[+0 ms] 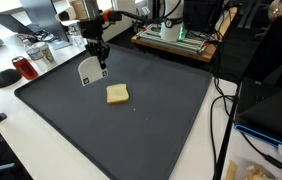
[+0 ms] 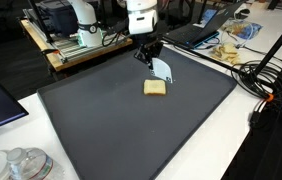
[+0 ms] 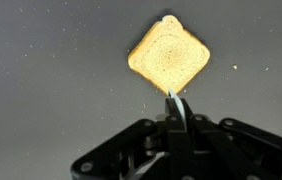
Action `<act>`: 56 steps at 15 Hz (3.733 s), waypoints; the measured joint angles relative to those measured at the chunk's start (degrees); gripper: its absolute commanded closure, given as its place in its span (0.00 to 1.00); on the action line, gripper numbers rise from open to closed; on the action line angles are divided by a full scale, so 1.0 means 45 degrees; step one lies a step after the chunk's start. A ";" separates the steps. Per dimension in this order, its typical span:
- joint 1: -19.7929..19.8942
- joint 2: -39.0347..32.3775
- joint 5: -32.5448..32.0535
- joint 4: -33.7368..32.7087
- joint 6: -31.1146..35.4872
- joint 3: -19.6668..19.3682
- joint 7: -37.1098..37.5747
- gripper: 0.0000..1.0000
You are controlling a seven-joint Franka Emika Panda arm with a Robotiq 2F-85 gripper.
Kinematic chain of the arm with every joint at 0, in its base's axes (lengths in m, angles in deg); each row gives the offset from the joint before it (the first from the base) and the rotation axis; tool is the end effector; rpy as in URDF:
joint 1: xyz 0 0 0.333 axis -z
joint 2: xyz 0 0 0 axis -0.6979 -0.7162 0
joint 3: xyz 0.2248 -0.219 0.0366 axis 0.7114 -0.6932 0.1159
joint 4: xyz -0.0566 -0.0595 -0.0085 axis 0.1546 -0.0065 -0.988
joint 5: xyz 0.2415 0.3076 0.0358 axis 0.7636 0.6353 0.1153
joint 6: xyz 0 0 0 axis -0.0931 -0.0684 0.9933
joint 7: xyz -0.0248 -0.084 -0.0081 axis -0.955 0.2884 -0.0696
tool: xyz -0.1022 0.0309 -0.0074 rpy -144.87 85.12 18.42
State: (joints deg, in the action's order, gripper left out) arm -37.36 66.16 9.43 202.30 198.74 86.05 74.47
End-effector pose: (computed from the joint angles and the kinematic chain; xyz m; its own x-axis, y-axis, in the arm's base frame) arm 0.5942 -0.0528 0.2938 0.9893 -0.0696 0.1282 -0.0481 -0.9852 -0.1643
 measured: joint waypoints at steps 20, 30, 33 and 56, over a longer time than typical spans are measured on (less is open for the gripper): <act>0.2372 -0.0991 0.5226 0.0160 0.0357 0.0784 -0.5711 0.99; 0.1370 -0.0457 0.7704 0.2455 0.3275 0.1019 -0.7244 0.99; 0.0863 0.0086 0.8095 0.3360 0.4862 0.1374 -0.6919 0.99; -1.1930 0.1331 -0.0985 0.4866 0.5389 -0.9990 0.3721 0.99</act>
State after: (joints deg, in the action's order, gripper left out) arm -91.04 72.15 5.00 224.20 222.99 41.09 91.21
